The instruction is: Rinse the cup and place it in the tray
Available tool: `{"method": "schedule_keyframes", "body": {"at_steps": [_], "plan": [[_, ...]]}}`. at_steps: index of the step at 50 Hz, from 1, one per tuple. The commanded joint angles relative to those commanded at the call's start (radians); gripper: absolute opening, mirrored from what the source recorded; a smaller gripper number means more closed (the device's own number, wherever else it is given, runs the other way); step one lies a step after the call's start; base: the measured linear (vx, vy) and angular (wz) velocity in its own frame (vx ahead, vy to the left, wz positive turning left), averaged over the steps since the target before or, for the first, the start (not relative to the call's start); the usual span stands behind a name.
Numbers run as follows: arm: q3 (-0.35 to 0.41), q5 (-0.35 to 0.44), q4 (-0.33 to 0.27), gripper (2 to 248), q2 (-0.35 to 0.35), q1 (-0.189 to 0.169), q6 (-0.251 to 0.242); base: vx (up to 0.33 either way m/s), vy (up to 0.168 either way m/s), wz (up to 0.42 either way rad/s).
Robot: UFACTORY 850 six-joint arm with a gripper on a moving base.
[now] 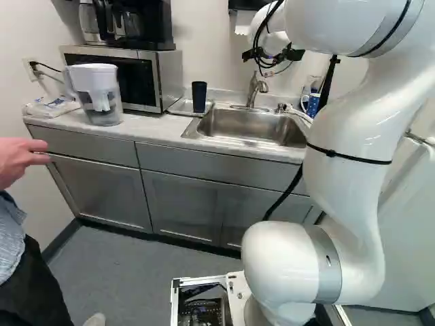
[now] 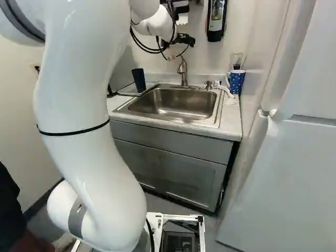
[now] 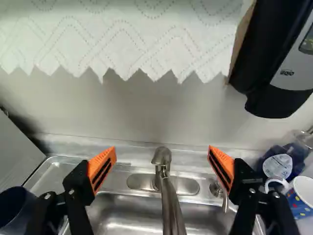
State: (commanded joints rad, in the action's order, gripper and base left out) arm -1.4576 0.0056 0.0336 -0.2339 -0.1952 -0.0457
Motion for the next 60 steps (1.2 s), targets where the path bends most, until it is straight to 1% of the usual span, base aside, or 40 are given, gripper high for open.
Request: {"method": "schedule_keyframes", "body": {"at_steps": [27,60], "plan": [[0.148,-0.134,0.0,247,0.136,-0.014,0.0,0.0,0.0,0.0],[0.266,-0.305,0.0,247,0.252,-0.028,0.0,0.0,0.0,0.0]]}}
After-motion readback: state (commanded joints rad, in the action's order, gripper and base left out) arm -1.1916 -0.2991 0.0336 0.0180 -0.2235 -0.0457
